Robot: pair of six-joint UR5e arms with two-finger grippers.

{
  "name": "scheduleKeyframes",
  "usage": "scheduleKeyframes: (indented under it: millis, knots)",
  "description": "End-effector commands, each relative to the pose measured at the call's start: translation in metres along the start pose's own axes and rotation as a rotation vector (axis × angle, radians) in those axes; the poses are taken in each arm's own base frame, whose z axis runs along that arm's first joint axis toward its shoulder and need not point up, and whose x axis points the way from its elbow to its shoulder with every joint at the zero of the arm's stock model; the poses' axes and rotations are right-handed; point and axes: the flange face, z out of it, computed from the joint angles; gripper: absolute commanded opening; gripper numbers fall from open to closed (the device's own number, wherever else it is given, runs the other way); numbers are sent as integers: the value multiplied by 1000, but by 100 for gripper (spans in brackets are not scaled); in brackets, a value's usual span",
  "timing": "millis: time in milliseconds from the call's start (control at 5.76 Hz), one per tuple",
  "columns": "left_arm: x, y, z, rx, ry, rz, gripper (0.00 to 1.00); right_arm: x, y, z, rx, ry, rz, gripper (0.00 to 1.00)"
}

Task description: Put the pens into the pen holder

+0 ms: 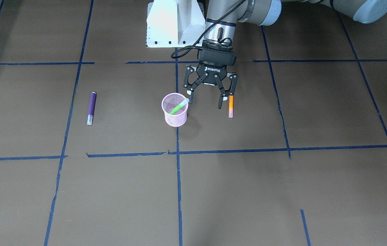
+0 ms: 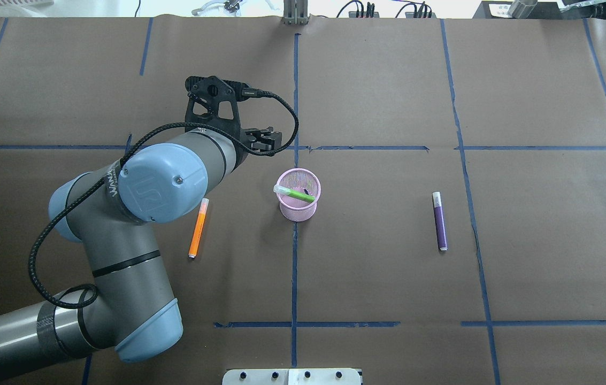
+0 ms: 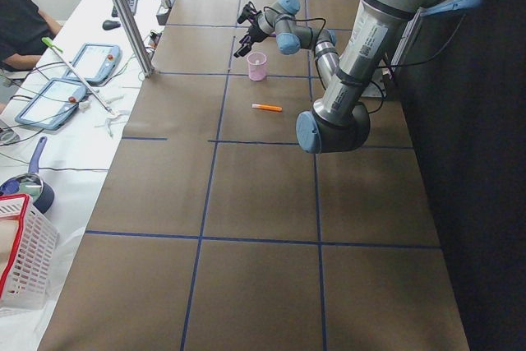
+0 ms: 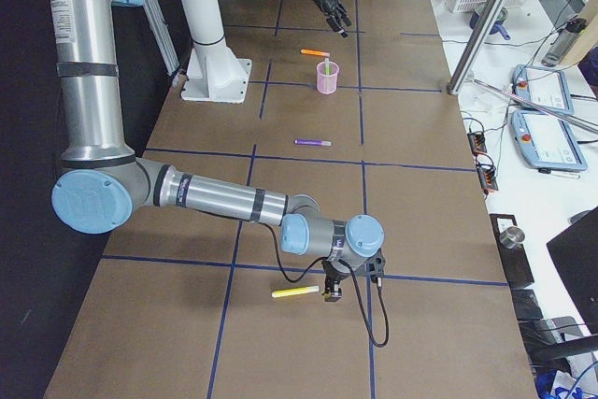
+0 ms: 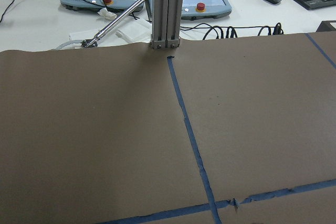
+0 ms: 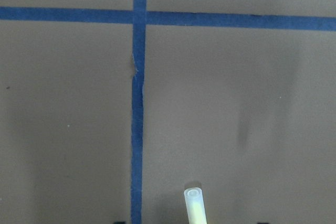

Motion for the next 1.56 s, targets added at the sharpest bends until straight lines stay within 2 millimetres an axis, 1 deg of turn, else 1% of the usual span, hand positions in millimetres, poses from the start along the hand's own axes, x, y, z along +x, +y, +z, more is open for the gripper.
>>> scheduleKeyframes:
  millis: [0,173,347,694,867,1041,1214,1388]
  knots:
    - [1,0,-1,3,7,-3,88,9,5,24,-49,-6,13,82]
    - [2,-2,-2,5,10,-4,88,16,12,31,-63,-7,1,82]
    - [1,-1,-1,3,7,-3,88,9,12,40,-81,-3,-19,82]
    - [2,0,-1,3,9,-5,88,8,20,55,-109,3,-32,81]
    - [2,1,-1,1,9,-7,88,13,27,59,-115,4,-25,76]
    - [2,1,-1,2,8,-10,88,13,30,62,-121,5,-26,72]
    - [2,1,-1,2,8,-10,88,15,33,64,-126,10,-23,71]
    - [2,2,-1,1,9,-11,88,13,33,66,-131,13,-30,71]
